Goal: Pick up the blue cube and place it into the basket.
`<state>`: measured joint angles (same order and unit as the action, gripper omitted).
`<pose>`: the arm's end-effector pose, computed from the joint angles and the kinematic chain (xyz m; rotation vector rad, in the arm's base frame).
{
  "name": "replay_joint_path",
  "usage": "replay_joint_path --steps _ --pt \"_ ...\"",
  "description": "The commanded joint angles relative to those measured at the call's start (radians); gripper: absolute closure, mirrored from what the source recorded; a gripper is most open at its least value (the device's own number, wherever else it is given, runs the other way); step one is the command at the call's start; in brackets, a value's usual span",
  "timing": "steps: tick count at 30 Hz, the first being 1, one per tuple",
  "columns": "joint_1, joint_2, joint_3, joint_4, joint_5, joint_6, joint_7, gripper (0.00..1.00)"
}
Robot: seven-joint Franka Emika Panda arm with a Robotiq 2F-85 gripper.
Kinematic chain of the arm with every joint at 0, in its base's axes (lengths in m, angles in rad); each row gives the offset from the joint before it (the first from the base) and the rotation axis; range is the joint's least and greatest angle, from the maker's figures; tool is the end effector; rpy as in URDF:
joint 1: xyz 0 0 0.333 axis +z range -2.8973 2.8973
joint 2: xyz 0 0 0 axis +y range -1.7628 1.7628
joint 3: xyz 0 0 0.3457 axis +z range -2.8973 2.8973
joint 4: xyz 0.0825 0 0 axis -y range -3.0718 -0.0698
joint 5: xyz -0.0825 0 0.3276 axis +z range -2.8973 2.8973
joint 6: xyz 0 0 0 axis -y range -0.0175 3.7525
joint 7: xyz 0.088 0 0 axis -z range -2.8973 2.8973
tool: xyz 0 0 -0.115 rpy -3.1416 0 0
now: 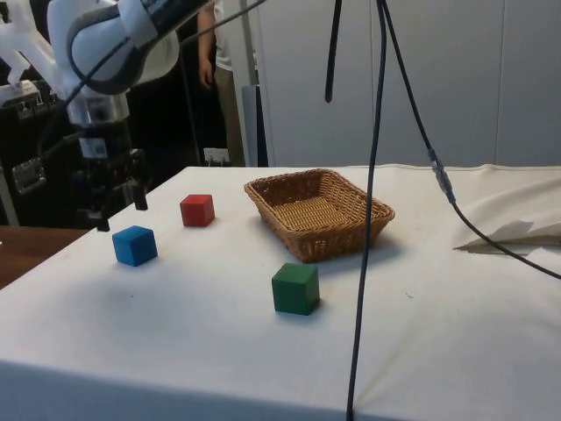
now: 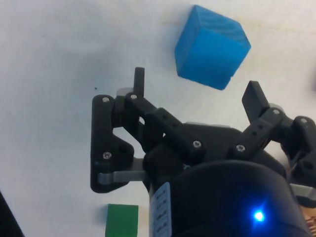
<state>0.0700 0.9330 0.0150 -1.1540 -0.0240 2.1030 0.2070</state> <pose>0.7401 0.0580 0.2691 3.1298 -0.1820 0.0270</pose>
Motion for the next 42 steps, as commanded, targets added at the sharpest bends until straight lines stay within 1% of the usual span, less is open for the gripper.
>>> replay_joint_path --steps 1,3,8,16,17,18,25,26,27,36,42 --pt "0.0 0.007 -0.001 -0.001 0.0 0.019 0.004 0.0" --pt "0.0 0.01 -0.001 -0.004 0.0 0.027 0.004 0.0" --pt "-0.001 0.011 -0.001 -0.003 0.0 0.021 0.001 0.0" --pt "0.0 0.034 -0.004 -0.002 -0.001 0.036 0.002 0.0" --pt "-0.001 0.028 -0.002 -0.004 0.0 0.026 0.001 0.0" --pt "0.0 0.037 -0.004 -0.002 -0.001 0.038 0.003 0.0" --pt "0.0 0.056 -0.006 -0.002 -0.001 0.055 0.004 0.0" --pt "-0.001 0.051 -0.004 -0.003 0.0 0.045 0.001 0.0" --pt "0.0 0.059 -0.007 -0.001 -0.002 0.056 0.004 0.0" --pt "-0.001 0.077 -0.023 0.006 -0.003 0.06 0.003 0.0" --pt "-0.007 0.096 -0.037 0.022 0.001 0.062 0.006 0.0"
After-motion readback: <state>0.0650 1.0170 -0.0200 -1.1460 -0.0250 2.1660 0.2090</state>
